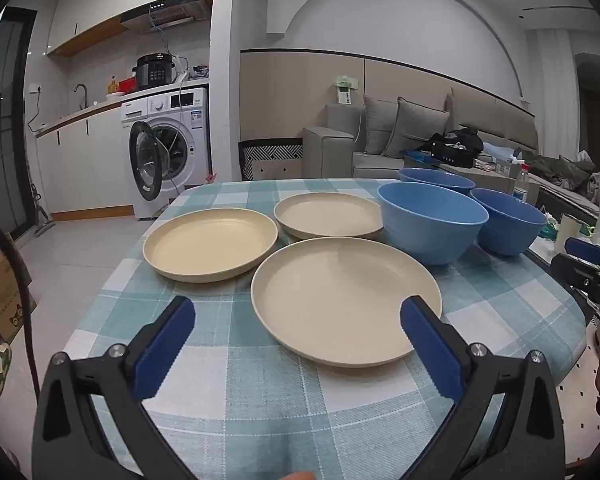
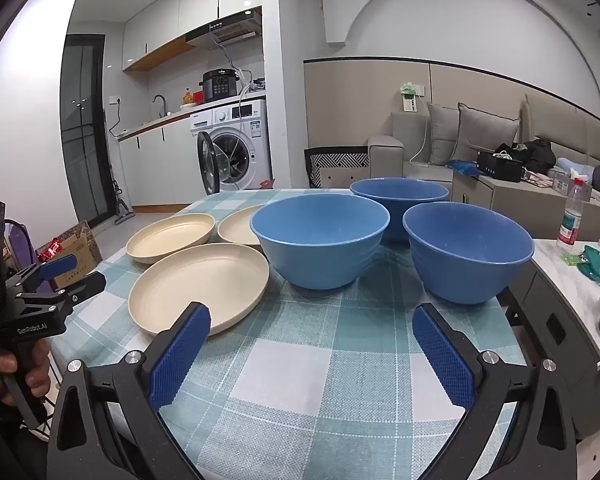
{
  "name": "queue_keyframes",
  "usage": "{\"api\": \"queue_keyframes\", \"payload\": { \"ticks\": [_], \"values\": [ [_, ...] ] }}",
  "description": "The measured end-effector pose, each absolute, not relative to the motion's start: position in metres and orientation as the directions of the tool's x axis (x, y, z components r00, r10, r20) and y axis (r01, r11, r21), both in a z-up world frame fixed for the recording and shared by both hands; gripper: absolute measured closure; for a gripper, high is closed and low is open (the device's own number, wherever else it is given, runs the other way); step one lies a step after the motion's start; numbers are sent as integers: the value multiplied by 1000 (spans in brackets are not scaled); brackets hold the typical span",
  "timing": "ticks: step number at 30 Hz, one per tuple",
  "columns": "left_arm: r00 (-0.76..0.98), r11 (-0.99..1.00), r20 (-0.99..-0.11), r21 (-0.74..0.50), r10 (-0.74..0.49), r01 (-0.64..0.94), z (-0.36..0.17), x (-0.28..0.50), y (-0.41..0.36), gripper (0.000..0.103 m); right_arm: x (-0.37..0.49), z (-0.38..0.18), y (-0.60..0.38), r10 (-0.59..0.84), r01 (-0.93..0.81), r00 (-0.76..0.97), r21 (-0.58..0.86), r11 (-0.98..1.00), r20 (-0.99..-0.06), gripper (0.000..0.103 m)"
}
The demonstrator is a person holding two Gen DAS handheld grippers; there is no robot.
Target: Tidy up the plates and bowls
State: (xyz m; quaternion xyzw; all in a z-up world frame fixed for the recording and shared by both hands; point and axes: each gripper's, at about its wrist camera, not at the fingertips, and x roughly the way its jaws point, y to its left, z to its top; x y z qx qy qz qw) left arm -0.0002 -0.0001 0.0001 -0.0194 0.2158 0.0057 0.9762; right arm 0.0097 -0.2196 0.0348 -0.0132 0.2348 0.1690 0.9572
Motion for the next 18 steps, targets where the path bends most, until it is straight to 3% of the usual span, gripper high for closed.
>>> {"api": "queue_keyframes", "payload": {
  "ticks": [18],
  "values": [
    [906,999,-424,-36,2,-19,2,0,-1,0,10,35,-219,317,-331,833,51,942,-454,0]
  ]
}}
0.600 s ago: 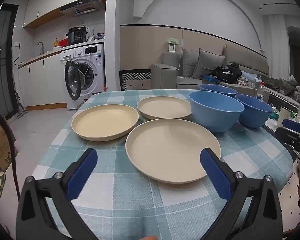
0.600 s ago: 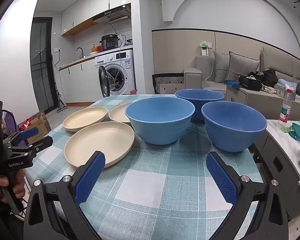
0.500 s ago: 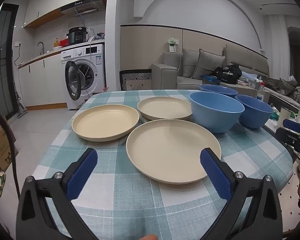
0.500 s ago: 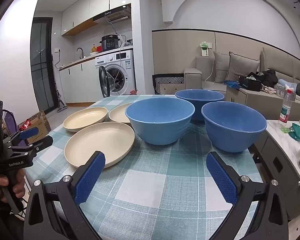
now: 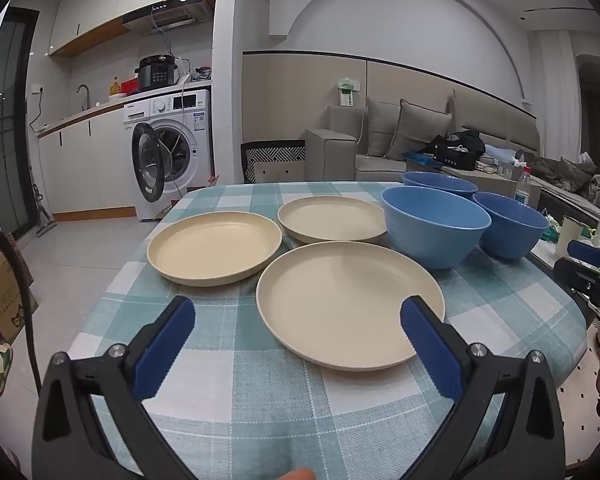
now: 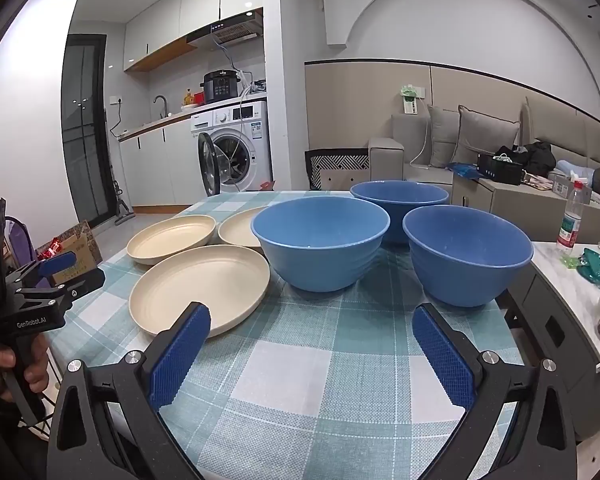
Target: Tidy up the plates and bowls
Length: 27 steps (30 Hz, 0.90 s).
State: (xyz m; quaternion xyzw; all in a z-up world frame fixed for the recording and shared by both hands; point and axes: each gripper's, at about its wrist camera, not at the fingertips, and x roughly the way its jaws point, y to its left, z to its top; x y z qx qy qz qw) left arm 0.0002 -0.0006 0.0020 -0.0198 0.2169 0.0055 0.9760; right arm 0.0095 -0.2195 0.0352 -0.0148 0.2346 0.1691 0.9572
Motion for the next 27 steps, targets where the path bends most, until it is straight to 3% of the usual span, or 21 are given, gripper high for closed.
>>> {"api": "queue_keyframes", "payload": {
  "ticks": [27],
  "values": [
    [906,999,-423,-34,8,-25,9,-1,8,0,11,41,-219,317,-334,833,45,941,-453,0]
  ]
}}
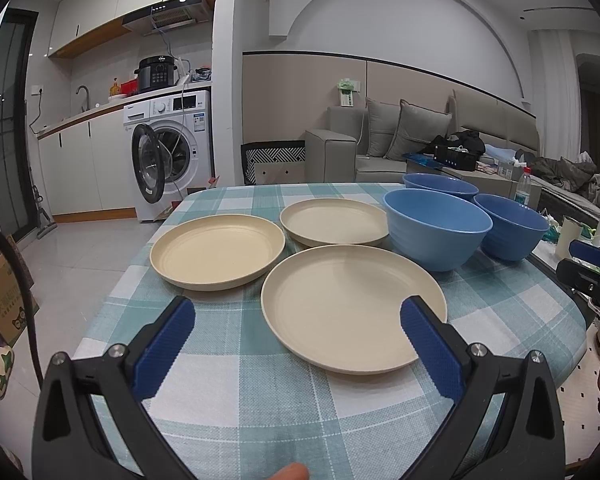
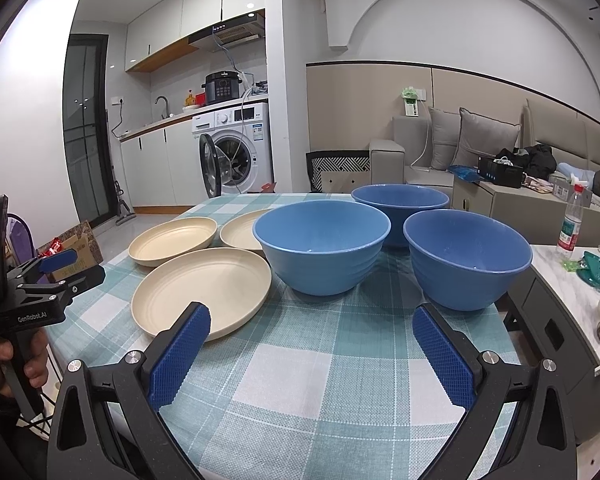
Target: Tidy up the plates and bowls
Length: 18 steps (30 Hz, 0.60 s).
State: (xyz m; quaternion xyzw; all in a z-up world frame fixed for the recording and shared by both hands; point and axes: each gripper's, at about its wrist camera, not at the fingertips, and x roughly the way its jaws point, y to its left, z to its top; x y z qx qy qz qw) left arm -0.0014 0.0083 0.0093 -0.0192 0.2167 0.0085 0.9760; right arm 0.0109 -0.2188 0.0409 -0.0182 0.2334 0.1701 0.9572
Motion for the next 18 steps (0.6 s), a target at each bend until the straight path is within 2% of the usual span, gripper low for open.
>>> {"api": "queue_keyframes", "payload": {
  "ticks": [18],
  "values": [
    [909,1000,-415,14,31,-27,16,-4,3,0,5,43,-220,321,-339,838,39,940,-441,0]
  ]
}}
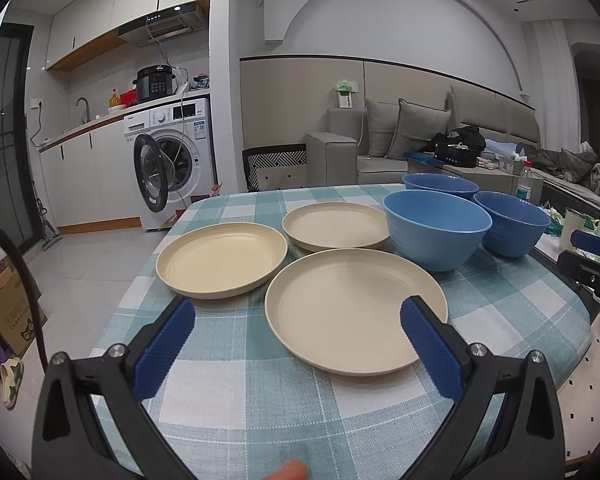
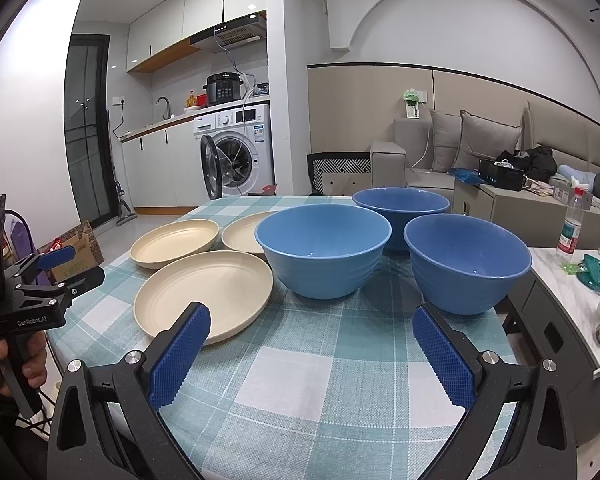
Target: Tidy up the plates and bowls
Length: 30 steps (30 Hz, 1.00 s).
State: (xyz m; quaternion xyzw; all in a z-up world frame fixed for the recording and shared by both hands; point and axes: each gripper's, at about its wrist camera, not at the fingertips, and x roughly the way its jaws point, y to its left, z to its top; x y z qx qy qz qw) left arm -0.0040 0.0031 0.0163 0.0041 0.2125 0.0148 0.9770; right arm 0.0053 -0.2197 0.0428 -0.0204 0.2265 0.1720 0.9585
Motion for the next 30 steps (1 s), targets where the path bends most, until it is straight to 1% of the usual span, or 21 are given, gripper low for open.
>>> {"api": "queue_keyframes", "payload": {
  "ticks": [5,13,30],
  "values": [
    [905,1000,-424,13,18,-14,17,-2,2,0,5,44,-219,323,-341,839,38,939,-438,0],
    [911,1000,-413,6,10,-8,24,-1,5,0,3,45,-217,328,-348,837,35,937,-439,0],
    [905,999,-423,34,34,-21,29,25,3,0,26,56,-211,349,-371,828,40,928,-439,0]
  ]
}}
